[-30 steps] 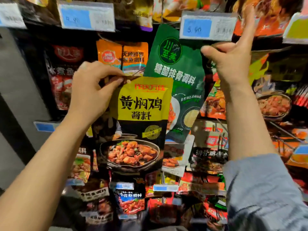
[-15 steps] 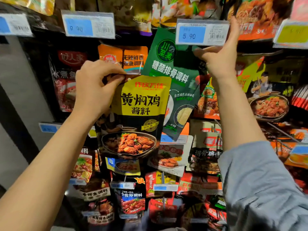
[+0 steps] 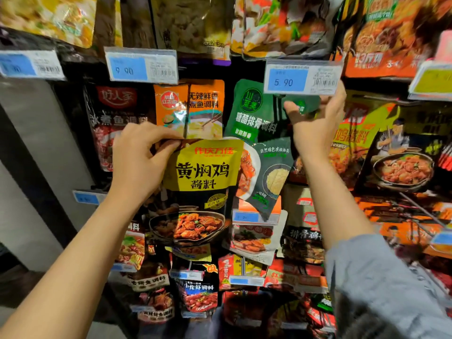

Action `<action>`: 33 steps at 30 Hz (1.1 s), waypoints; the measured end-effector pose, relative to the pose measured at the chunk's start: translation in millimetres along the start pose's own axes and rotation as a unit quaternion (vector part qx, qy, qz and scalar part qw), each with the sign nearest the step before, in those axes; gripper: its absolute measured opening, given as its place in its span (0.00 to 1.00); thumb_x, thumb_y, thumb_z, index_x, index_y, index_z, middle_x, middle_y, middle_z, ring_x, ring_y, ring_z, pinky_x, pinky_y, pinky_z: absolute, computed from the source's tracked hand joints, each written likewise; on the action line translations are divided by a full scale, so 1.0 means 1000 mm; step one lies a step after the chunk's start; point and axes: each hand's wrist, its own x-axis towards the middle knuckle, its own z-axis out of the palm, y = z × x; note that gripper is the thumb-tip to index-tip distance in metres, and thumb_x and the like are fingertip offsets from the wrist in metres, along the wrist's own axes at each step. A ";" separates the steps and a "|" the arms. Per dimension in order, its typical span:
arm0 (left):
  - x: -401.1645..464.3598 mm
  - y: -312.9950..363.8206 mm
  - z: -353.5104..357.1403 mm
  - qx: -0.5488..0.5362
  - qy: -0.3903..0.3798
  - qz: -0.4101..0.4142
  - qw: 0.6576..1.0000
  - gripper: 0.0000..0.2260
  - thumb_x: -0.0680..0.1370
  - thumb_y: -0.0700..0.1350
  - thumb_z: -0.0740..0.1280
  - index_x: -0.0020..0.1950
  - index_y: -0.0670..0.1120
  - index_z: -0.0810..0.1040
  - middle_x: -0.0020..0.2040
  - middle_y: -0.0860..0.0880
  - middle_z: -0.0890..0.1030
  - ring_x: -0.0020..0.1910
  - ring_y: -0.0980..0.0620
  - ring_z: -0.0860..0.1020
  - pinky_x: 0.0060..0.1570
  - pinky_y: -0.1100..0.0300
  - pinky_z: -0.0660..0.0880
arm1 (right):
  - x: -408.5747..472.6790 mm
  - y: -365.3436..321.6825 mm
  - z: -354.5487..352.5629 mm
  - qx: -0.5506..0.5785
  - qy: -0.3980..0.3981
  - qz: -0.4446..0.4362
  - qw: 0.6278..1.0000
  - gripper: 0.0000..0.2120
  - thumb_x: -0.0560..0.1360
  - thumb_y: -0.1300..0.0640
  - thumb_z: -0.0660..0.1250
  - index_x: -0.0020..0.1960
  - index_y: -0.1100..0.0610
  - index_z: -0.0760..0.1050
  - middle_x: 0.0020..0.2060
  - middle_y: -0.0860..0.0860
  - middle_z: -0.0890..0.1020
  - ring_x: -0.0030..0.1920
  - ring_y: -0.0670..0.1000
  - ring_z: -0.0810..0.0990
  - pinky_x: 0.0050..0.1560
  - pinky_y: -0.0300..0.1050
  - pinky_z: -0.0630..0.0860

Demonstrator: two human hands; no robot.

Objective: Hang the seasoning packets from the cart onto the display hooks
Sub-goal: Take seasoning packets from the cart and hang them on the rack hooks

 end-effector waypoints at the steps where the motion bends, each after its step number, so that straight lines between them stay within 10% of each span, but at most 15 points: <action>1: -0.001 -0.003 -0.001 0.000 -0.008 -0.004 1.000 0.08 0.75 0.46 0.67 0.51 0.48 0.84 0.47 0.50 0.83 0.47 0.46 0.77 0.48 0.47 0.70 | -0.016 0.001 -0.004 -0.047 0.025 -0.028 0.998 0.39 0.67 0.46 0.72 0.72 0.59 0.60 0.63 0.53 0.71 0.64 0.54 0.68 0.67 0.49 0.64; 8: -0.003 -0.016 -0.010 0.017 -0.010 -0.028 0.999 0.08 0.74 0.44 0.67 0.49 0.46 0.84 0.47 0.49 0.83 0.48 0.47 0.77 0.49 0.51 0.69 | -0.097 0.004 0.011 -0.255 0.007 -0.257 0.932 0.26 0.71 0.58 0.69 0.67 0.52 0.68 0.70 0.56 0.59 0.71 0.59 0.59 0.72 0.62 0.49; 17: 0.004 -0.028 -0.009 0.024 -0.015 -0.035 0.999 0.08 0.74 0.45 0.67 0.48 0.45 0.84 0.47 0.49 0.83 0.49 0.51 0.76 0.52 0.52 0.69 | -0.059 0.049 0.011 -0.311 -0.141 -0.011 0.940 0.31 0.69 0.60 0.72 0.70 0.50 0.67 0.76 0.60 0.51 0.75 0.62 0.51 0.71 0.63 0.55; 21: 0.006 -0.030 0.000 0.015 -0.006 -0.030 0.999 0.07 0.73 0.43 0.68 0.48 0.44 0.84 0.46 0.48 0.83 0.48 0.53 0.74 0.50 0.56 0.67 | -0.075 0.041 0.016 -0.295 -0.147 -0.151 0.932 0.24 0.71 0.54 0.69 0.66 0.54 0.71 0.71 0.63 0.63 0.71 0.64 0.60 0.66 0.67 0.61; 27: 0.008 -0.028 0.006 0.009 -0.003 -0.032 0.999 0.07 0.73 0.43 0.68 0.48 0.43 0.84 0.45 0.48 0.83 0.48 0.54 0.73 0.49 0.55 0.67 | -0.043 0.032 0.053 -0.276 -0.357 -0.067 0.890 0.44 0.73 0.44 0.67 0.74 0.35 0.37 0.76 0.51 0.38 0.75 0.58 0.37 0.71 0.68 0.51; 33: 0.007 -0.030 -0.001 0.009 -0.001 -0.040 0.999 0.08 0.73 0.43 0.68 0.47 0.42 0.84 0.46 0.52 0.80 0.47 0.56 0.73 0.47 0.62 0.64 | -0.017 0.045 0.087 -0.305 -0.412 -0.008 0.859 0.44 0.76 0.57 0.67 0.74 0.36 0.37 0.75 0.49 0.32 0.75 0.57 0.34 0.69 0.64 0.58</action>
